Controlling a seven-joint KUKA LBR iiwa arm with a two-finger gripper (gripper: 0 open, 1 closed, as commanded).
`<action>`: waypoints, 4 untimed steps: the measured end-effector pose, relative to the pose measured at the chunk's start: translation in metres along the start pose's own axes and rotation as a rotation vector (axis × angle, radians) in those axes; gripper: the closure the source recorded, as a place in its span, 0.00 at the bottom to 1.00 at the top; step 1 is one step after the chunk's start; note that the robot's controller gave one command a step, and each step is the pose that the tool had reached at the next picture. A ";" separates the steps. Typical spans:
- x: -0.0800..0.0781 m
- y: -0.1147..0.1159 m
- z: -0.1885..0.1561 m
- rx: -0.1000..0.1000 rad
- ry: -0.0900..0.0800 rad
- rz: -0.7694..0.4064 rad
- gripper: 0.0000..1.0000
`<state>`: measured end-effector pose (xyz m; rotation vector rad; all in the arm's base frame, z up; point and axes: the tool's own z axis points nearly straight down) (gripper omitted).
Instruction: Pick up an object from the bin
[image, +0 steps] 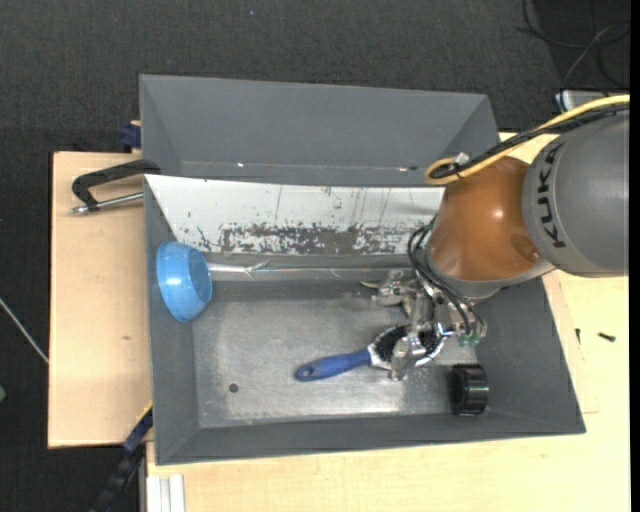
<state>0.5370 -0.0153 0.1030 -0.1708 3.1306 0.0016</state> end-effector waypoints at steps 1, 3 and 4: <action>0.002 -0.018 0.031 -0.002 0.004 0.119 0.00; -0.001 -0.017 0.027 0.000 -0.004 0.118 1.00; -0.004 -0.017 -0.063 0.001 -0.005 0.118 1.00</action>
Offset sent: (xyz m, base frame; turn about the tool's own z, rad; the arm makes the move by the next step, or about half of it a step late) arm -0.0019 -0.0202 -0.0330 0.1188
